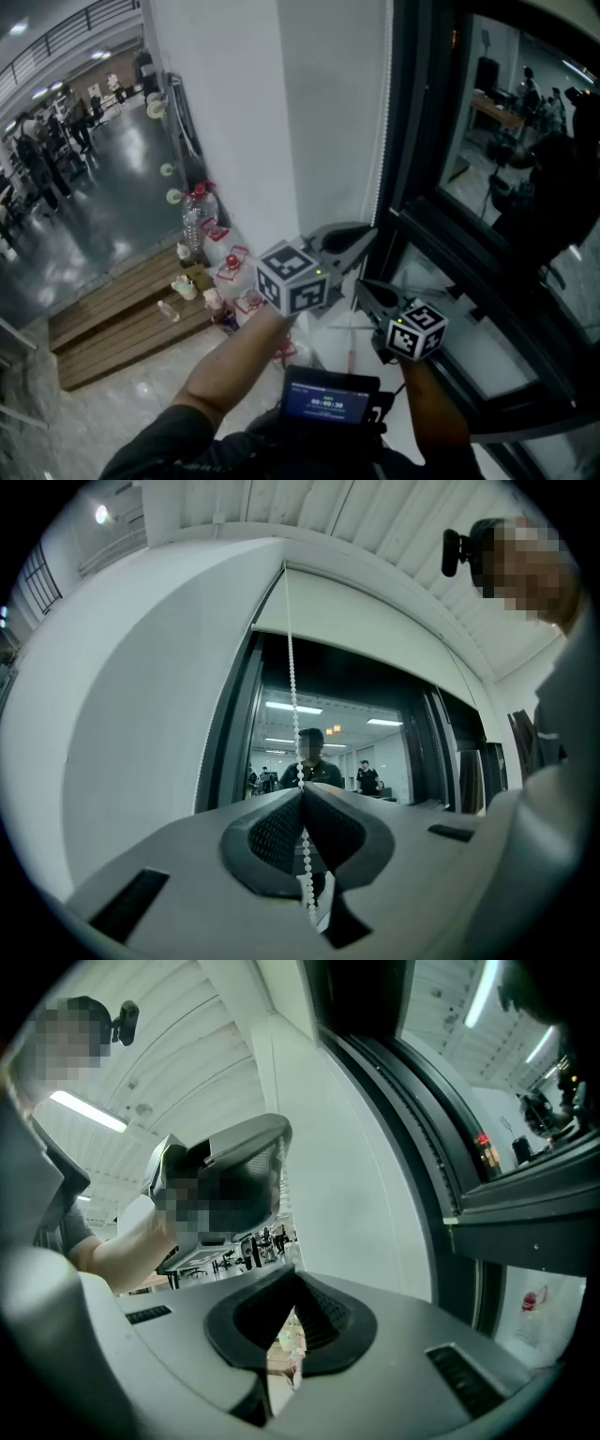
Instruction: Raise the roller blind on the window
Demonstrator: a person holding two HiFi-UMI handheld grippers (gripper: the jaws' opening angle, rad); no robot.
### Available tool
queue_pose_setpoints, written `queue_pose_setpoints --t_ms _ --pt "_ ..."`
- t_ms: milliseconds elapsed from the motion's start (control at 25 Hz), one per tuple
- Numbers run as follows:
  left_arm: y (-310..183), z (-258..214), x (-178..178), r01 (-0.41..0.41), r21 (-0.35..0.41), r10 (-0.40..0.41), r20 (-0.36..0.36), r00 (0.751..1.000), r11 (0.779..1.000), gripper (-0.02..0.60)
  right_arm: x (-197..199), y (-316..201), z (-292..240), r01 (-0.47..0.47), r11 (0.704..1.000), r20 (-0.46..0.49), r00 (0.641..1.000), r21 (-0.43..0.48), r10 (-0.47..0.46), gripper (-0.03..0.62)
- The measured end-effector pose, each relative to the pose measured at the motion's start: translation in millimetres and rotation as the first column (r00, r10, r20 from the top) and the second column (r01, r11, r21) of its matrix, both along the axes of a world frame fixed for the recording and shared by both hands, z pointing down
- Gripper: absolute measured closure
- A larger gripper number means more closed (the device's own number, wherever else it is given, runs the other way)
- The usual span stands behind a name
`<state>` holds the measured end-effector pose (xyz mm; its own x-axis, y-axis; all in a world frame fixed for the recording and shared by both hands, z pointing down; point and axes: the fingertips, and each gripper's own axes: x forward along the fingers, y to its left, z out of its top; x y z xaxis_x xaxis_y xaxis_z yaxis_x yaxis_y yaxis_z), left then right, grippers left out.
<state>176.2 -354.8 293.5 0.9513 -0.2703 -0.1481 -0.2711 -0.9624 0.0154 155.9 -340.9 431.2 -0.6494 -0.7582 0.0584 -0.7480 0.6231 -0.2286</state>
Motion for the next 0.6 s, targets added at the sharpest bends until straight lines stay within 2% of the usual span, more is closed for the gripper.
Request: queue_pose_setpoints --t_ms 200,400,520,600 --pt "5 28 1 0.008 -0.015 -0.007 0.04 0.999 1.0 0.581 -3 3 24 -0.009 0.997 -0.023 1.0 -0.074 0.007 0.579" --pt "6 59 0 0.008 -0.053 -0.005 0.064 0.998 0.999 0.581 -2 6 56 -0.039 0.991 -0.143 0.989 -0.125 0.021 0.569" --pt "6 63 -6 0.017 -0.054 -0.013 0.075 0.997 0.998 0.581 4 8 55 -0.062 0.991 -0.202 0.979 -0.117 0.037 0.563" --pt "4 62 -8 0.024 -0.039 -0.02 0.089 0.996 0.999 0.581 12 9 40 -0.063 0.994 -0.206 0.978 -0.091 0.043 0.521"
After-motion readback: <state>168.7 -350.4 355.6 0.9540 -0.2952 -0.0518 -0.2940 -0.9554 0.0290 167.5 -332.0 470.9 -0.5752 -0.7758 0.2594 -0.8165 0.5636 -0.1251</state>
